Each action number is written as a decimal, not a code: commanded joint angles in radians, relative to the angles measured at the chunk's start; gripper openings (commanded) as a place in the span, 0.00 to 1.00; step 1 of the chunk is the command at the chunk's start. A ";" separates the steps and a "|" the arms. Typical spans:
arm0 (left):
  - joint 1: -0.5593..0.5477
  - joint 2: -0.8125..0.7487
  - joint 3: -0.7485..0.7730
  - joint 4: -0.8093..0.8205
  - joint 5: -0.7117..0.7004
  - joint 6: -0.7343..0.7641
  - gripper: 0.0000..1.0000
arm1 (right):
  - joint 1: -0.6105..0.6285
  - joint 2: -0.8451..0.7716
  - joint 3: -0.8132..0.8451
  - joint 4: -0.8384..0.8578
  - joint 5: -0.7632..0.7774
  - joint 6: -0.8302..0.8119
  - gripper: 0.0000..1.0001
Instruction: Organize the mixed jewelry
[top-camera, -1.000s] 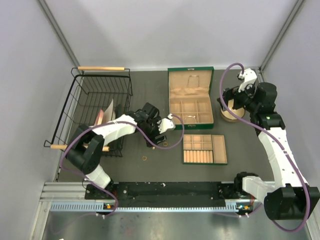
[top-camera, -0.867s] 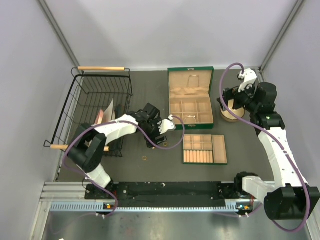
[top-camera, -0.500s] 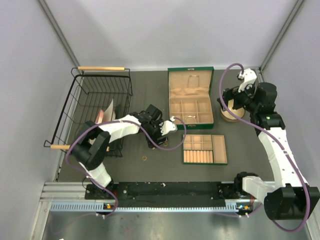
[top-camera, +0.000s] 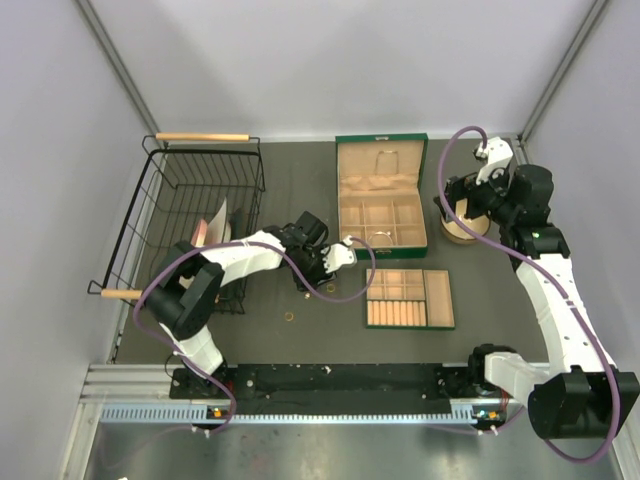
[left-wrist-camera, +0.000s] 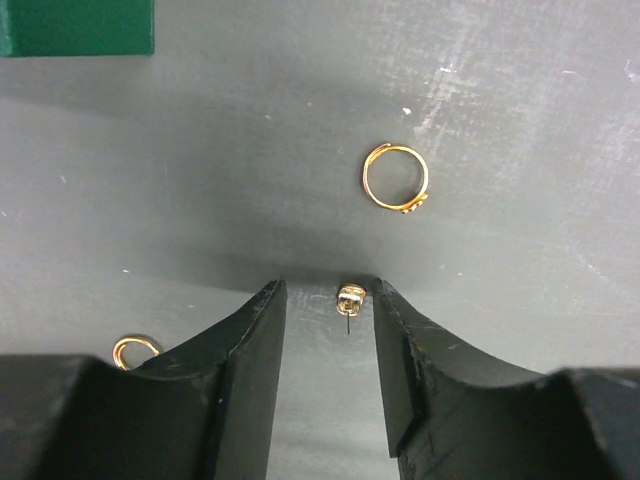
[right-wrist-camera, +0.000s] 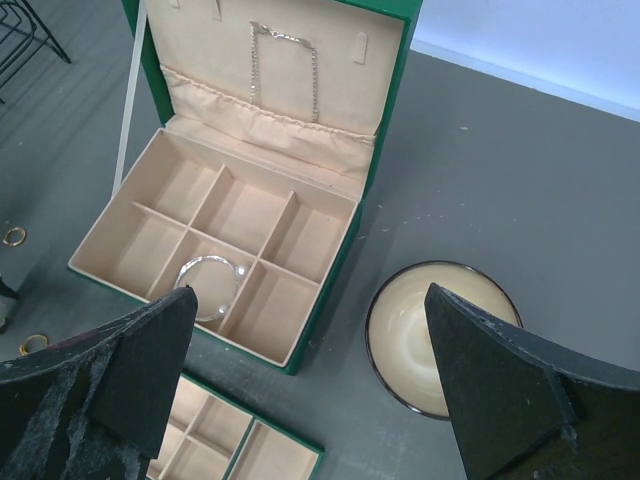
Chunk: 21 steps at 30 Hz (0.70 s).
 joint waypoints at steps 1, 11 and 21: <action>-0.001 0.025 0.002 0.005 -0.026 0.019 0.39 | 0.001 -0.004 -0.003 0.029 -0.013 -0.014 0.99; -0.003 0.022 0.003 -0.018 -0.004 0.019 0.03 | -0.001 -0.001 -0.003 0.029 -0.007 -0.015 0.99; -0.018 -0.039 0.095 -0.078 0.088 -0.001 0.00 | 0.002 0.002 -0.003 0.029 0.002 -0.017 0.99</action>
